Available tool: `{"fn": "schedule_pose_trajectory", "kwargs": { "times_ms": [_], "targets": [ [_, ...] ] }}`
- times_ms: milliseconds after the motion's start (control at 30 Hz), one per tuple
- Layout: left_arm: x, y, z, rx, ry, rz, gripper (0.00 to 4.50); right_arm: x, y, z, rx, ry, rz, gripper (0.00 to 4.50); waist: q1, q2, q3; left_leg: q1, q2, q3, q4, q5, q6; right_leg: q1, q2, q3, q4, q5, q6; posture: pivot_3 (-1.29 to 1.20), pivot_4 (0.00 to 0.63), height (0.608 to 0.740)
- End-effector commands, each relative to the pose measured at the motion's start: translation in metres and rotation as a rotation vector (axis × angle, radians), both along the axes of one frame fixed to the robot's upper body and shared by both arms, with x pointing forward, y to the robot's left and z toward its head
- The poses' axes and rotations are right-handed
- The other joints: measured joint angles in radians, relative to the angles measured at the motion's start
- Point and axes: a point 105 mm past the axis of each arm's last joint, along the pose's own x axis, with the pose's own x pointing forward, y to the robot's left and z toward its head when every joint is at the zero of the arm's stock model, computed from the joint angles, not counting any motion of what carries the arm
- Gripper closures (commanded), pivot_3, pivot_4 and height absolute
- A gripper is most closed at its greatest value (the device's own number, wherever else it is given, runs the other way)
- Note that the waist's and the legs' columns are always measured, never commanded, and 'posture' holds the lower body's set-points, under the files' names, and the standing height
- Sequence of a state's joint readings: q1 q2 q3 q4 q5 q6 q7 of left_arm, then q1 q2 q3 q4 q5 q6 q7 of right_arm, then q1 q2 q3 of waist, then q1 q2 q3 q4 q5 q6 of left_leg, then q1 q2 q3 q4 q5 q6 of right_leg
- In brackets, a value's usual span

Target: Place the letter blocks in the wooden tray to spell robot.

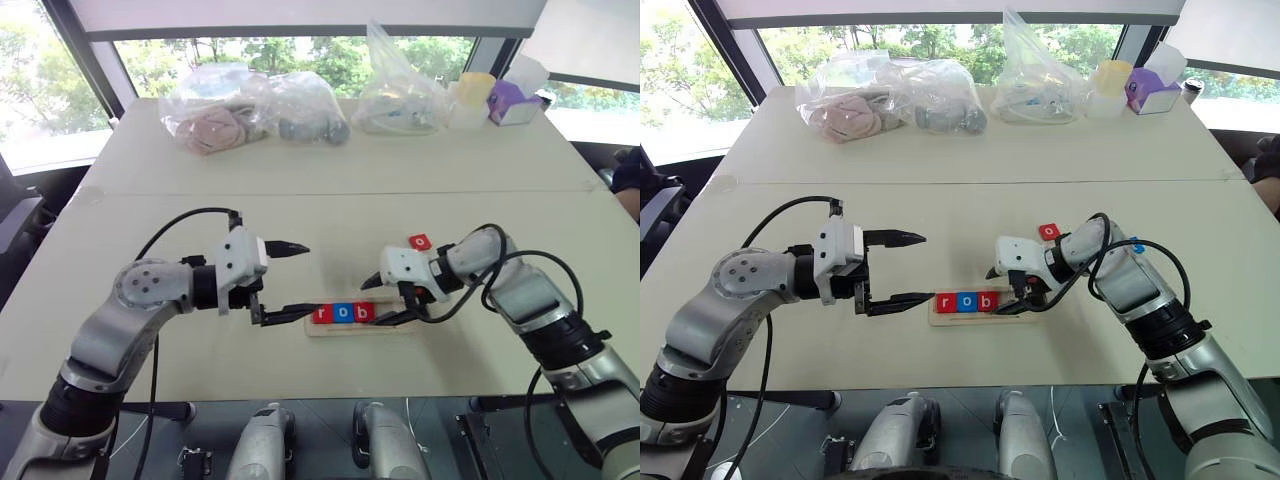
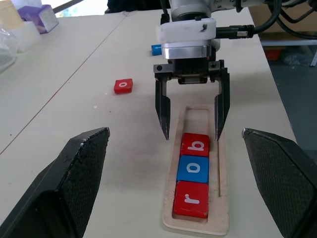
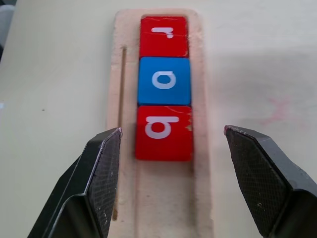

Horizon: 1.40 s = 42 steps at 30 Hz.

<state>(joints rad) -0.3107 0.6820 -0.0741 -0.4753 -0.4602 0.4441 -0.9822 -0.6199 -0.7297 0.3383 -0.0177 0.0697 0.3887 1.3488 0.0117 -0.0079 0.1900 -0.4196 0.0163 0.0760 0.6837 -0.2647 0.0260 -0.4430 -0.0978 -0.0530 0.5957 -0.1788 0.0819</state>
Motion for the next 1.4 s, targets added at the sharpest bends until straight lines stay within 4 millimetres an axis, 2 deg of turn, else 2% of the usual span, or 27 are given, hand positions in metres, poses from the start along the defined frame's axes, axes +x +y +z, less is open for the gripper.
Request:
{"fn": "schedule_pose_trajectory", "kwargs": {
  "times_ms": [33, 167, 267, 367, 500, 700, 933, 1167, 1233, 1300, 1333, 1367, 1400],
  "targets": [
    [-0.003, -0.003, 0.008, -0.005, -0.041, -0.017, 0.0, 0.023, -0.012, 0.042, 0.098, -0.174, -0.147, 1.12, 0.0, 0.0, 0.0, 0.0, 0.0, 0.0, 0.0, 0.0, 0.0, 0.0, 0.0, 0.0, 0.0, 0.0, 0.0, 0.0, 0.15, 0.74],
    [-0.002, -0.001, 0.007, -0.006, -0.039, -0.005, 0.0, 0.047, -0.043, 0.052, 0.143, -0.312, -0.432, 1.12, 0.001, 0.0, 0.0, 0.0, 0.0, 0.0, 0.0, 0.0, 0.0, 0.0, 0.0, 0.0, 0.0, 0.0, 0.0, 0.0, 0.15, 0.74],
    [-0.003, -0.002, 0.006, -0.012, -0.035, -0.002, 0.0, 0.057, -0.068, 0.054, 0.206, -0.352, -0.689, 1.12, 0.001, 0.0, 0.0, 0.0, 0.0, 0.0, 0.0, 0.0, 0.0, 0.0, 0.0, 0.0, 0.0, 0.0, 0.0, 0.0, 0.15, 0.74],
    [-0.003, -0.003, 0.005, -0.016, -0.031, -0.003, 0.0, 0.058, -0.076, 0.047, 0.246, -0.342, -0.866, 1.12, -0.002, 0.0, 0.0, -0.001, 0.0, 0.0, 0.0, 0.0, 0.0, 0.0, 0.0, 0.0, 0.0, 0.0, 0.0, 0.0, 0.15, 0.74],
    [-0.003, -0.005, 0.005, -0.021, -0.029, -0.012, 0.0, 0.056, -0.08, 0.023, 0.282, -0.273, -1.081, 1.12, -0.006, 0.0, 0.0, 0.0, 0.0, 0.0, 0.0, 0.0, 0.0, -0.001, 0.0, 0.0, 0.001, 0.0, 0.0, 0.0, 0.15, 0.74],
    [-0.002, -0.005, 0.007, -0.019, -0.034, -0.019, 0.0, 0.061, -0.072, 0.006, 0.312, -0.225, -1.207, 1.12, -0.006, 0.001, 0.0, -0.001, 0.0, 0.0, 0.0, 0.0, 0.0, -0.001, 0.0, 0.0, 0.001, 0.0, 0.0, 0.0, 0.15, 0.74],
    [-0.002, -0.004, 0.009, -0.016, -0.038, -0.025, 0.0, 0.069, -0.077, -0.005, 0.296, -0.243, -1.28, 1.12, -0.008, 0.001, 0.0, -0.001, 0.0, 0.0, 0.0, 0.0, 0.0, -0.001, 0.0, 0.0, 0.001, 0.0, 0.0, 0.0, 0.15, 0.74],
    [-0.002, -0.006, 0.008, -0.018, -0.039, -0.02, 0.0, 0.072, -0.073, -0.017, 0.317, -0.17, -1.309, 1.12, -0.022, 0.0, -0.001, 0.0, 0.0, 0.0, 0.0, 0.0, 0.0, 0.0, 0.001, 0.0, 0.001, 0.0, 0.0, 0.0, 0.15, 0.74],
    [-0.002, -0.007, 0.008, -0.019, -0.039, -0.021, 0.0, 0.073, -0.073, -0.018, 0.317, -0.158, -1.315, 1.64, -0.025, 0.0, -0.001, 0.0, 0.0, 0.0, 0.0, 0.0, 0.0, 0.0, 0.001, 0.0, 0.001, 0.0, 0.0, 0.0, 0.15, 0.74],
    [-0.003, -0.007, 0.008, -0.021, -0.037, -0.021, 0.0, 0.074, -0.07, -0.018, 0.313, -0.158, -1.3, 2.37, -0.026, 0.0, -0.001, 0.0, 0.0, 0.0, 0.0, 0.0, 0.0, 0.0, 0.001, 0.0, 0.001, 0.0, 0.0, 0.0, 0.15, 0.74],
    [-0.002, -0.007, 0.008, -0.022, -0.036, -0.021, 0.0, 0.073, -0.069, -0.016, 0.313, -0.162, -1.293, 2.99, -0.025, 0.0, -0.001, 0.0, 0.0, 0.0, 0.0, 0.0, 0.0, 0.0, 0.001, 0.0, 0.001, 0.0, 0.0, 0.0, 0.15, 0.74],
    [-0.002, -0.007, 0.008, -0.022, -0.036, -0.021, 0.0, 0.073, -0.068, -0.015, 0.314, -0.164, -1.288, 3.37, -0.024, 0.0, -0.001, 0.0, 0.0, 0.0, 0.0, 0.0, 0.0, 0.0, 0.001, 0.0, 0.001, 0.0, 0.0, 0.0, 0.15, 0.74],
    [-0.002, -0.007, 0.007, -0.022, -0.035, -0.022, 0.0, 0.072, -0.068, -0.013, 0.316, -0.167, -1.286, 3.36, -0.024, 0.0, -0.001, 0.0, 0.0, 0.0, 0.0, 0.0, 0.0, 0.0, 0.001, 0.0, 0.001, 0.0, 0.0, 0.0, 0.15, 0.74]
  ]
}}
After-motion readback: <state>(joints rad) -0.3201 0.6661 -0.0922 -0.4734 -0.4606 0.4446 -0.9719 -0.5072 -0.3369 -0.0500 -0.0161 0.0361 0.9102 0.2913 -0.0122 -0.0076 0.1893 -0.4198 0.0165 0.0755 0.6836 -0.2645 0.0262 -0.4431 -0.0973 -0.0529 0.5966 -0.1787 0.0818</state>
